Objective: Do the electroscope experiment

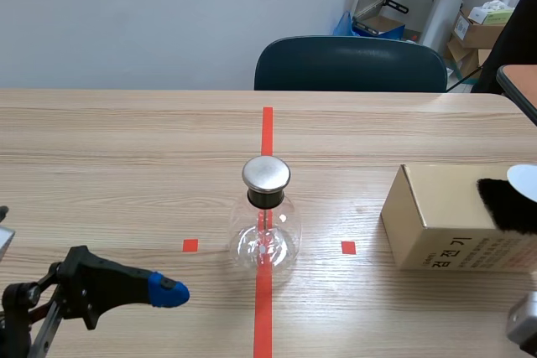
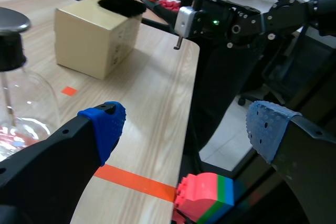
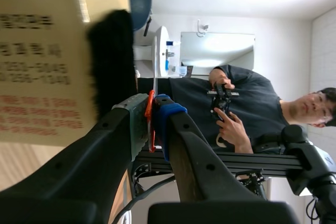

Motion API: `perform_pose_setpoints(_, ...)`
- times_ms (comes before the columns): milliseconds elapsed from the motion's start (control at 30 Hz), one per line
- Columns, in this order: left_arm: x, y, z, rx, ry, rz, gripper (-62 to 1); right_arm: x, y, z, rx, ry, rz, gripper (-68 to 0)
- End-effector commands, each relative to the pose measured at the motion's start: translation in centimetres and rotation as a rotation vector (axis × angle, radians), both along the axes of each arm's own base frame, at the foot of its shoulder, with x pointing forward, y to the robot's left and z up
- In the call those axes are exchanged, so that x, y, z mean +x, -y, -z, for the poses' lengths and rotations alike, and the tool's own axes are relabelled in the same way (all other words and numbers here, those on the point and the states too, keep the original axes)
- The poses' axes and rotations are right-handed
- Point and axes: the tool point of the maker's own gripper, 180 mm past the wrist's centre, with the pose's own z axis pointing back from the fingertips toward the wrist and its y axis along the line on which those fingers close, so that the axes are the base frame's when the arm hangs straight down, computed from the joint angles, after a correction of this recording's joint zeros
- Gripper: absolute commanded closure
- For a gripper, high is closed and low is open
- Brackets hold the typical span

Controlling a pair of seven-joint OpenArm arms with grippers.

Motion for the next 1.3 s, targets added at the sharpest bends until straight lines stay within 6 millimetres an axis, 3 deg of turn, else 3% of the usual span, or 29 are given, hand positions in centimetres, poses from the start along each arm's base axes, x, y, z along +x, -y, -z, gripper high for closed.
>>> perform_pose_setpoints(0,-0.7,0.4,-0.6,-0.038,-0.025,0.011,-49.7,0.3,0.3,-1.3,-0.037,0.065,0.005,-0.6)
perform_pose_setpoints(333,-0.9,0.9,-1.5,-0.079,-0.031,0.000,-49.6,-1.4,-0.2,0.9,-0.043,-0.013,0.019,-0.6)
perform_pose_setpoints(667,0.9,0.5,1.2,0.129,0.211,-0.094,-49.7,-2.5,0.6,1.4,-0.052,-0.041,0.061,-0.6)
perform_pose_setpoints(900,0.9,0.3,1.0,0.132,0.226,-0.090,-49.7,-2.8,-2.1,1.6,-0.032,-0.048,-0.081,-0.6)
perform_pose_setpoints(1133,0.9,0.4,0.5,0.112,0.227,-0.090,-49.7,-2.7,1.9,1.5,-0.031,-0.036,0.163,-0.6)
perform_pose_setpoints(1267,0.9,0.4,0.5,0.112,0.226,-0.090,-49.7,-2.7,0.3,1.6,-0.033,-0.043,0.071,-0.6)
